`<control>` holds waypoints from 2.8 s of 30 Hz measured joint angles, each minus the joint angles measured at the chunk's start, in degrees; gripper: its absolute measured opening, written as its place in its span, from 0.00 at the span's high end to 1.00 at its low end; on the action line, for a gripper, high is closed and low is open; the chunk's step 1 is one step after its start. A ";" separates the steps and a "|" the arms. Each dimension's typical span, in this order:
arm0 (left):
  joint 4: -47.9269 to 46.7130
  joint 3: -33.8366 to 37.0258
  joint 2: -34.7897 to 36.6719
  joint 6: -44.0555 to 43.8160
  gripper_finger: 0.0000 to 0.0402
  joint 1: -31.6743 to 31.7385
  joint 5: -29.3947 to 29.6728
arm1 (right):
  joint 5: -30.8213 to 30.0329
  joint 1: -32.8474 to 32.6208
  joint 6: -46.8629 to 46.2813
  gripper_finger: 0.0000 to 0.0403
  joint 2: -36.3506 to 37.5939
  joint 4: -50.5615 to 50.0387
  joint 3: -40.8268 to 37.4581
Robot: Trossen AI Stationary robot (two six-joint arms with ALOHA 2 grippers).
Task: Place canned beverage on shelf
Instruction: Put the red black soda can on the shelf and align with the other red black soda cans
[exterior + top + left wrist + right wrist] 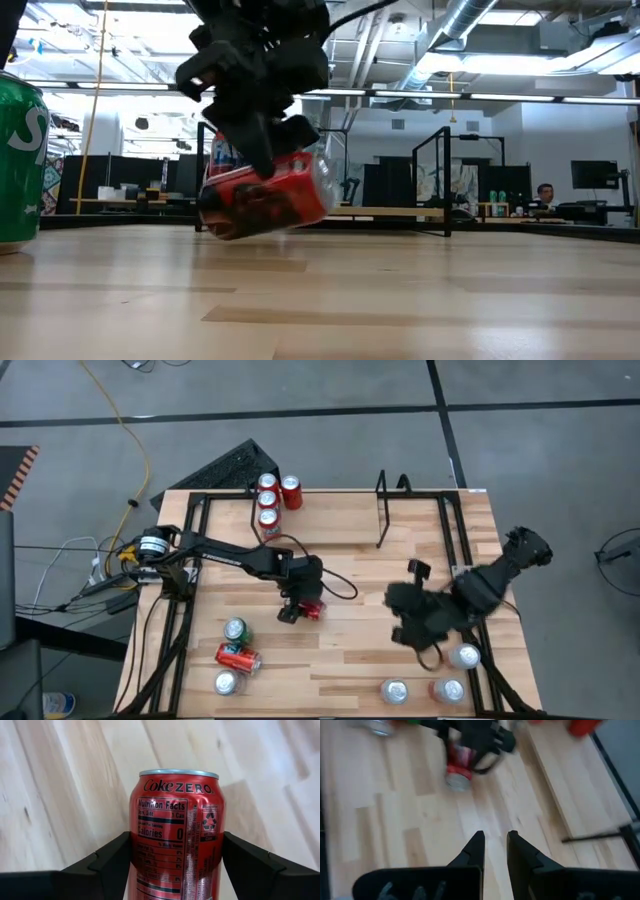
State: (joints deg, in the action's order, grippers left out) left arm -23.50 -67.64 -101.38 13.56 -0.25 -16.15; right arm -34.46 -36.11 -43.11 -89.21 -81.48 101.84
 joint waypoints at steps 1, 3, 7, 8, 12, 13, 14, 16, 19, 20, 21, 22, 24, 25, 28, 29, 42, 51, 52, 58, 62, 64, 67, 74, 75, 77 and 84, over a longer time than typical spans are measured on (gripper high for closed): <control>1.47 0.31 0.38 -0.99 0.37 -0.02 -0.53 | -1.42 -1.63 -0.20 0.85 0.00 0.88 0.00; 3.83 0.63 1.23 -2.43 0.37 -0.04 -1.83 | -4.75 -4.75 -1.49 0.85 0.00 2.50 0.00; 10.84 2.14 3.18 -5.35 0.37 -0.08 -4.05 | -14.28 -11.63 -7.50 0.85 0.00 4.00 0.00; 13.15 2.87 3.91 -6.11 0.37 -0.03 -3.92 | -16.92 -13.30 -9.24 0.85 0.00 4.09 0.00; 24.34 6.03 8.17 -10.21 0.37 1.11 -2.18 | -25.58 -18.85 -15.10 0.85 -0.73 4.23 -0.45; 26.90 7.30 9.35 -11.45 0.37 1.56 -1.44 | -27.27 -19.80 -16.02 0.85 -0.93 4.35 -0.89; 30.10 8.67 10.54 -12.74 0.37 2.01 -0.72 | -28.64 -20.68 -16.93 0.85 -1.16 4.28 -1.34; 35.78 11.79 13.15 -14.95 0.37 2.87 1.07 | -30.98 -21.85 -18.54 0.85 -1.54 4.24 -2.35; 45.16 16.44 17.15 -18.44 0.37 4.05 3.49 | -32.34 -22.06 -20.74 0.85 -2.64 3.33 -3.15; 48.03 17.88 18.30 -19.86 0.37 4.40 3.14 | -32.70 -21.86 -21.22 0.85 -3.13 3.31 -3.29; 51.04 19.09 19.54 -21.56 0.37 4.73 2.37 | -33.47 -21.40 -21.57 0.85 -3.60 3.35 -3.55; 53.86 20.26 20.74 -22.98 0.37 5.03 1.09 | -34.34 -20.86 -21.78 0.85 -4.07 3.30 -3.72; 57.30 22.19 23.19 -25.27 0.35 5.49 -2.76 | -36.00 -19.19 -22.90 0.85 -4.98 2.91 -3.78; 58.93 22.78 24.45 -26.42 0.35 5.62 -4.60 | -36.25 -18.34 -24.05 0.85 -5.25 2.36 -3.77; 62.42 23.87 28.35 -29.25 0.35 5.53 -9.57 | -36.32 -15.32 -25.80 0.85 -5.66 1.06 -3.76; 63.20 23.83 29.65 -29.76 0.35 5.49 -10.93 | -36.28 -14.40 -25.92 0.85 -5.72 0.71 -3.74; 65.11 23.78 41.17 -27.31 0.34 0.72 -28.43 | -27.01 -3.01 -1.39 0.54 -5.75 19.00 -3.72; 66.82 23.72 42.97 -24.68 0.34 -2.04 -27.06 | -16.87 2.42 32.83 0.28 -5.75 51.56 -3.69; 66.90 23.72 42.97 -23.68 0.34 -2.13 -25.98 | -13.06 3.32 35.74 0.27 -6.10 54.95 -3.67; 67.13 23.73 42.97 -20.25 0.34 -2.14 -24.97 | -0.32 8.43 48.57 0.27 -10.65 69.07 -3.74; 67.61 23.72 42.97 -21.02 0.34 -2.23 -25.24 | 1.65 10.81 49.08 0.27 -12.25 70.99 -3.72; 67.60 23.72 42.97 -20.90 0.34 -2.23 -25.37 | 6.12 11.68 49.32 0.27 -12.52 72.91 -3.72; 67.46 23.73 42.97 -20.90 0.34 -2.21 -25.51 | 15.90 12.48 48.78 0.27 -12.46 75.87 -3.69; 67.73 23.72 42.97 -20.88 0.34 -2.38 -25.63 | 18.38 13.68 49.23 0.27 -12.43 77.25 -3.67; 67.79 23.72 42.97 -20.84 0.34 -2.38 -25.40 | 17.72 14.03 49.58 0.27 -12.88 77.73 -3.63; 67.64 23.72 42.94 -20.87 0.34 -2.38 -25.43 | 15.84 14.60 51.57 0.27 -13.47 78.35 -3.61; 67.44 23.72 42.86 -20.65 0.34 -2.36 -24.86 | 14.92 15.26 54.25 0.27 -13.55 84.22 -3.67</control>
State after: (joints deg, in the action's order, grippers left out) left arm 43.94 -43.92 -58.52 -7.09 -2.61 -41.01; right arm -19.54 -20.84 11.14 -102.76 2.74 98.17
